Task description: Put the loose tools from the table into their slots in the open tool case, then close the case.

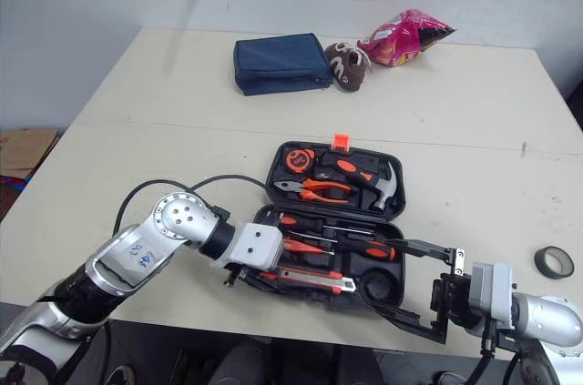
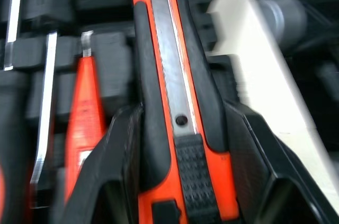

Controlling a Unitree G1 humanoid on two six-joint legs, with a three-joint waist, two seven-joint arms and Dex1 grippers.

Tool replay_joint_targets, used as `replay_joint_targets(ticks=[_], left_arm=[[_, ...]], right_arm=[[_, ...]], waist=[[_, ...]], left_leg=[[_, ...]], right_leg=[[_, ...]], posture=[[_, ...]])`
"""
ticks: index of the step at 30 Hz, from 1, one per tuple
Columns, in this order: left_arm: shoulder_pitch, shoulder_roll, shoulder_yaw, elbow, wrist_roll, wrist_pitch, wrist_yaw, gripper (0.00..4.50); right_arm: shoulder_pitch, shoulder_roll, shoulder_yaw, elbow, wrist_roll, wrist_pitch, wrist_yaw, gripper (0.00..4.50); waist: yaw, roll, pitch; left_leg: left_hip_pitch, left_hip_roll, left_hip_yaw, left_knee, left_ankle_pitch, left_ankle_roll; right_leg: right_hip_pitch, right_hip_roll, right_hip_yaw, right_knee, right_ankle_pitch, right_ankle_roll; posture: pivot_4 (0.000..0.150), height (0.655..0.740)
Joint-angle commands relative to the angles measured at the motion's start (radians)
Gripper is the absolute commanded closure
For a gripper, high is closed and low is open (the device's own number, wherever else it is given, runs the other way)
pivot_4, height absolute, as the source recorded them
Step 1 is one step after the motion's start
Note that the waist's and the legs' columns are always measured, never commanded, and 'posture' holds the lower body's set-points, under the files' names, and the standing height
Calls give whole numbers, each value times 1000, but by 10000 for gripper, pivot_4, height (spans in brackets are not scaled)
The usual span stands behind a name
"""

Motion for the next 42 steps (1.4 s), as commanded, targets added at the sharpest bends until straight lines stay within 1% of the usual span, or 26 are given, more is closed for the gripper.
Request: replay_joint_targets(ticks=[1, 8, 10, 11, 12, 13, 15, 17, 19, 23, 24, 25, 28, 29, 30, 32, 33, 35, 37, 42], left_arm=[[-8, 0, -9, -14, 19, 7, -2, 29364], [-19, -11, -18, 10, 24, -3, -14, 29364], [-20, -12, -16, 13, 10, -34, -39, 19173], [-20, -12, -15, 14, 6, -44, -47, 15777], [-18, -31, 4, 28, 2, -79, -29, 11758], [-12, -56, 33, 36, -32, -88, -23, 6314], [-9, -87, 82, 48, -87, -73, -22, 482], [-19, -78, 134, 67, -145, -119, -81, 482], [-14, -68, 193, 89, -214, -207, -153, 482], [14, -84, 282, 138, -296, -295, -197, 482], [27, -98, 301, 150, -312, -315, -194, 6511], [44, -104, 306, 158, -324, -330, -204, 9049], [79, -119, 264, 195, -252, -418, -195, 22610], [82, -136, 238, 208, -223, -436, -181, 26455], [84, -147, 221, 216, -207, -445, -174, 31756], [83, -166, 202, 239, -175, -469, -157, 40854], [81, -168, 186, 263, -143, -494, -152, 44654], [80, -173, 167, 293, -110, -518, -147, 44654], [81, -183, 159, 306, -109, -521, -147, 44654], [77, -237, 130, 361, -67, -529, -103, 44654]], right_arm=[[4, 4, -16, -9, 4, -13, 9, 0], [15, 27, -23, 60, -5, -64, 59, 0], [21, 34, -26, 79, -6, -83, 73, 0], [21, 36, -26, 85, -6, -88, 77, 0], [27, 38, -26, 89, -5, -96, 84, 0], [34, 39, -27, 92, -3, -104, 90, 0], [49, 41, -30, 97, 0, -117, 102, 0], [62, 42, -36, 103, 3, -130, 112, 0], [66, 41, -40, 108, 2, -138, 116, 0], [66, 41, -44, 106, -5, -143, 101, 0], [68, 42, -45, 105, -6, -145, 97, 0], [69, 42, -45, 104, -8, -145, 90, 0], [73, 41, -42, 93, -11, -141, 72, 0], [77, 39, -42, 82, -11, -136, 63, 0], [79, 37, -42, 75, -11, -133, 57, 0], [81, 33, -41, 69, -10, -129, 50, 0], [80, 30, -42, 67, -11, -127, 46, 0], [77, 25, -43, 64, -12, -122, 41, 0], [76, 22, -43, 62, -12, -120, 35, 0], [79, 21, -38, 42, -19, -111, 17, 0]], waist=[[0, 0, 0], [0, 0, 0], [0, 0, 0], [0, 0, 0], [0, 0, 0], [0, 0, 0], [0, 0, 0], [0, 0, 0], [-1, 0, 0], [-3, 0, 0], [-2, 0, 0], [-2, 0, 0], [0, 0, 0], [2, 0, 0], [4, 0, 0], [4, 0, 0], [3, 0, 0], [1, 0, 0], [-1, 0, 0], [0, 0, 0]], left_leg=[[0, 0, 0, 0, 0, 0], [0, 0, 0, 0, 0, 0], [0, 0, 0, 0, 0, 0], [0, 0, 0, 0, 0, 0], [0, 0, 0, 0, 0, 0], [0, 0, -1, 0, 0, 0], [0, 0, -1, 0, 0, 0], [0, 0, -1, 0, 0, 0], [1, 0, -1, 1, 0, 0], [1, 0, -1, 1, 0, -1], [1, 0, -1, 1, 0, -1], [1, 0, -1, 1, 0, -1], [0, 0, -1, 1, 0, -1], [0, 0, -1, 1, 0, -1], [0, 0, -1, 1, 0, -1], [0, -1, -1, 1, 0, 0], [0, -1, -1, 1, 0, 0], [0, -1, -1, 1, 0, 0], [0, -1, -1, 1, 0, 0], [0, 0, -1, 1, 0, 0]], right_leg=[[0, 0, 0, 0, 0, 0], [1, 0, 0, 0, 0, 0], [1, 0, 0, 0, 0, 0], [1, 0, 0, 0, 0, 0], [1, 0, 0, 0, 0, 0], [1, 0, -1, 0, 0, 0], [1, 0, -1, 0, 0, 0], [1, 0, -1, 0, 0, 0], [1, 0, -1, 0, 0, 0], [1, 0, -1, -2, 0, 0], [1, 0, -1, -2, 0, 0], [1, 0, -1, -2, 0, 0], [1, 0, -2, -3, 0, 0], [1, 0, -2, -3, 0, 0], [1, 0, -2, -3, 0, 0], [1, 0, -2, -3, 0, 0], [1, 0, -2, -3, 0, 0], [1, 0, -2, -3, 0, 0], [1, 0, -2, -3, 0, 0], [1, 0, -2, -1, 0, 0]], posture=[[1500, 7400], [1500, 7400], [1500, 7400], [1500, 7400], [1500, 7400], [1500, 7400], [1500, 7400], [1500, 7400], [1500, 7400], [1500, 7400], [1500, 7400], [1500, 7400], [1500, 7400], [1500, 7400], [1500, 7400], [1500, 7400], [1500, 7400], [1500, 7400], [1500, 7400], [1500, 7400]])
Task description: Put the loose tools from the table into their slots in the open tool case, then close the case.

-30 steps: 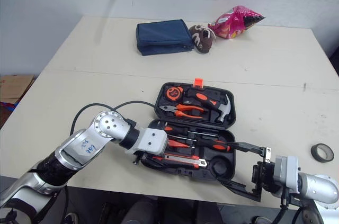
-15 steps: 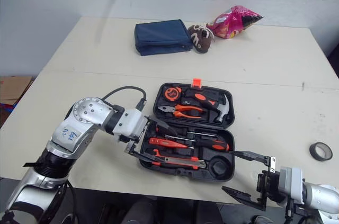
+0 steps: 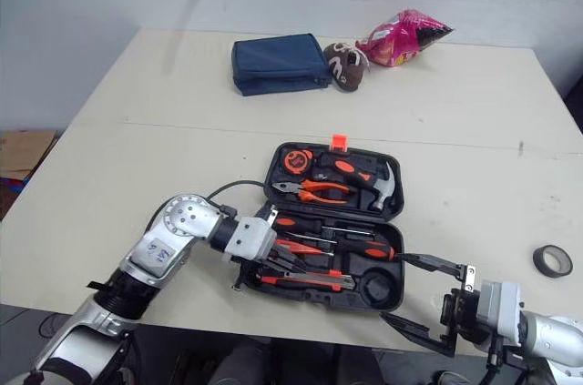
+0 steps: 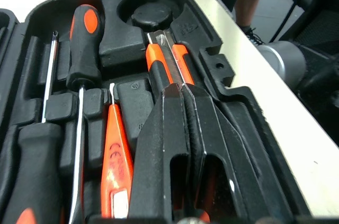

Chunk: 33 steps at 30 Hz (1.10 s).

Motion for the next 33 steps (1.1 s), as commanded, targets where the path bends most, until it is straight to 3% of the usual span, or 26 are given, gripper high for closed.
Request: replay_joint_targets(ticks=[1, 5, 8, 21, 27, 30, 33], left_arm=[[-9, -17, -19, 7, 33, -6, 25, 44654], [15, -4, -56, -19, 22, 115, -5, 44654], [15, 12, -80, -3, 65, 44, -22, 44654], [6, 55, -192, 44, 211, 50, 4, 44654], [13, 34, -126, 35, 110, -66, -21, 44654], [7, 2, -2, 45, -23, -102, -12, 44654], [12, 13, 114, 3, -183, -19, -42, 44654]], right_arm=[[6, -8, -27, -45, 6, 4, -14, 0], [6, -17, -33, -53, 0, 19, -31, 0], [1, -20, -33, -52, -3, 24, -35, 0], [-15, -18, -42, -4, -5, 5, -15, 0], [-3, 11, -75, 122, 0, -84, 64, 0], [26, 23, -143, 184, 21, -124, 71, 0], [60, 32, -230, 228, 42, -147, 65, 0]], waist=[[1, 0, 0], [1, 0, 0], [0, 0, 0], [1, 1, -6], [0, 0, -8], [0, 0, -8], [0, 1, -6]], left_leg=[[0, 0, 0, 0, 0, 0], [0, 0, 0, 0, 0, 0], [1, 0, 0, 0, 0, 0], [2, 0, -1, 0, 0, 0], [2, 0, -2, -1, 0, 0], [2, 0, -2, -1, 0, 0], [0, 0, -2, -1, 0, 0]], right_leg=[[0, 0, 0, 0, 0, 0], [0, 0, 0, 0, 0, 0], [1, 0, 0, 0, 0, 0], [3, 0, 0, -1, 0, 0], [4, 0, -1, -5, 0, 0], [4, 0, -2, -5, 0, 0], [2, -1, -2, -5, 0, 0]], posture=[[1500, 7400], [1500, 7400], [1500, 7400], [1500, 7400], [1500, 7400], [1500, 7400], [1500, 7400]])
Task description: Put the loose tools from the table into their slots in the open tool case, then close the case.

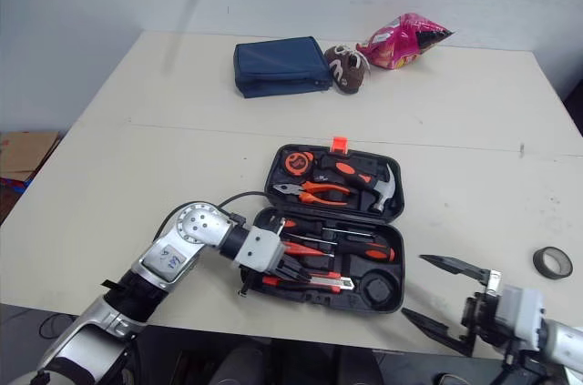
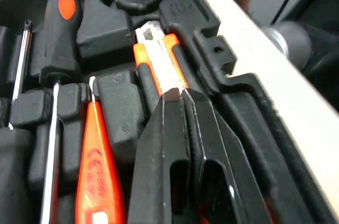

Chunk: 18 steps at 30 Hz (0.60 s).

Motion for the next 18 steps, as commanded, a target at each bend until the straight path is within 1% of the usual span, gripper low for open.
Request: replay_joint_targets(ticks=[1, 2, 3, 4, 5, 6, 8, 10, 11, 14, 18], left_arm=[[-2, 27, 145, -62, -186, 97, -28, 42303], [2, 39, 165, -70, -209, 130, -28, 39413], [2, 62, 206, -58, -203, 121, -10, 36270], [3, 78, 235, -50, -196, 112, 4, 31618], [1, 112, 291, -20, -201, 119, 21, 27610], [2, 135, 329, -2, -208, 128, 31, 22608], [-44, 218, 424, 171, -176, 98, 71, 12875], [-96, 265, 493, 318, -158, 63, 122, 3147], [-115, 272, 515, 362, -160, 56, 141, 790], [-143, 291, 573, 490, -142, 11, 190, 790], [-76, 329, 621, 602, -99, -82, 229, 790]], right_arm=[[35, 9, -131, 38, 68, -34, 8, 0], [39, 12, -155, 46, 87, -33, 14, 0], [46, 8, -205, 85, 87, -47, 4, 0], [50, 5, -240, 114, 85, -57, -3, 0], [61, -2, -302, 189, 78, -84, -11, 0], [69, -5, -345, 242, 75, -103, -12, 0], [95, 0, -453, 406, 77, -160, -28, 0], [120, 18, -519, 521, 73, -208, -47, 0], [129, 25, -536, 558, 70, -227, -50, 0], [139, 35, -598, 685, 79, -281, -81, 0], [188, 62, -694, 889, 96, -356, -176, 0]], waist=[[0, 0, 0], [-1, 1, 0], [-1, 1, 0], [-1, 1, 0], [-1, 2, 1], [-2, 2, 1], [-1, 2, 1], [1, 2, 1], [1, 2, 2], [-4, 2, 1], [-11, 5, 1]], left_leg=[[0, 0, 0, 0, 0, 0], [0, 0, 0, 0, 0, 0], [1, 0, 0, 0, 0, 0], [1, 0, 0, 0, 0, 0], [1, 0, 0, 0, 0, 0], [1, 0, 0, 0, 0, 0], [1, 0, 0, -1, 0, 0], [1, 0, -1, -1, 0, 0], [1, 0, -1, -2, 0, 0], [1, 0, 0, -2, 0, 0], [2, -2, 2, -3, -1, 1]], right_leg=[[0, 0, 0, 0, 0, 0], [0, 0, 0, 0, 0, 0], [0, -1, 0, 0, 0, 0], [0, -1, 0, 0, 0, 0], [0, -1, 0, 0, 0, 0], [0, -1, 0, 0, 0, 0], [0, 0, 0, -1, 0, 0], [0, 0, -1, 0, 0, 0], [0, 0, -2, 0, 0, -1], [1, -2, -1, -1, 0, 0], [0, -4, 2, -1, 0, 1]], posture=[[1500, 7400], [1500, 7400], [1500, 7400], [1500, 7400], [1500, 7400], [1500, 7400], [1500, 7400], [1500, 7400], [1500, 7400], [1500, 7400], [1500, 7400]])
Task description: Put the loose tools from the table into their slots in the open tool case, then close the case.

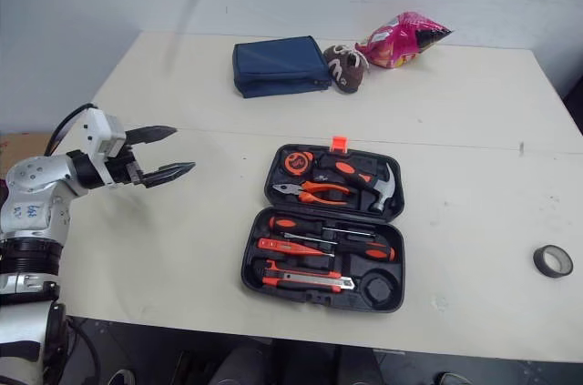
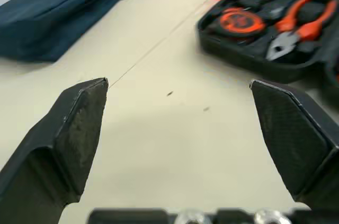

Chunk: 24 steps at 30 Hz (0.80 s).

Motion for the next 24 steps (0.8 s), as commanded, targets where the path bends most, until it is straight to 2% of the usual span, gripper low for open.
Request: replay_joint_targets(ticks=[1, 6, 9, 13, 16, 22, 24], left_arm=[[54, 40, 48, 75, 35, -87, 24, 790], [75, 70, 87, 148, 49, -131, 75, 790], [116, 78, 94, 115, 38, -117, 59, 790], [119, 38, 92, 34, 14, -89, 66, 790], [115, 16, 78, -34, 5, -59, 46, 790], [118, -29, 8, -276, -62, 97, -33, 790], [120, -57, -43, -411, -100, 174, -47, 790]], right_arm=[[63, 19, -96, 130, 39, -59, -58, 0], [100, 47, -121, 192, 66, -90, -63, 0], [106, 61, -126, 187, 85, -90, -68, 0], [91, 78, -87, 117, 66, -76, -110, 0], [100, 92, -49, -15, 52, -18, -162, 0], [221, 83, 71, -451, -57, 244, -345, 0], [263, 4, 87, -594, -71, 404, -396, 0]], waist=[[-5, 1, 0], [-17, -2, 1], [-21, 1, 0], [-19, 3, -1], [-18, 3, -1], [-16, 8, -2], [-14, 10, -1]], left_leg=[[0, 0, 0, -1, 0, 0], [1, 2, 0, 0, 1, -2], [2, 2, 0, -1, 0, -3], [3, 2, 1, -3, -1, -3], [3, 2, 1, -2, -1, -3], [0, 2, 2, -2, -1, -3], [0, 2, 2, -2, -1, -3]], right_leg=[[-1, 0, 0, 0, 0, 0], [0, 0, 0, 2, -1, -1], [0, 0, 2, 2, -1, -2], [0, -1, 3, 2, -1, -2], [-1, -1, 3, 3, -1, -2], [-3, -1, 3, 3, -1, -2], [-4, 0, 3, 3, -1, -2]], posture=[[1500, 7400], [1500, 7400], [1500, 7400], [1500, 7400], [1500, 7400], [1500, 7400], [1500, 7400]])
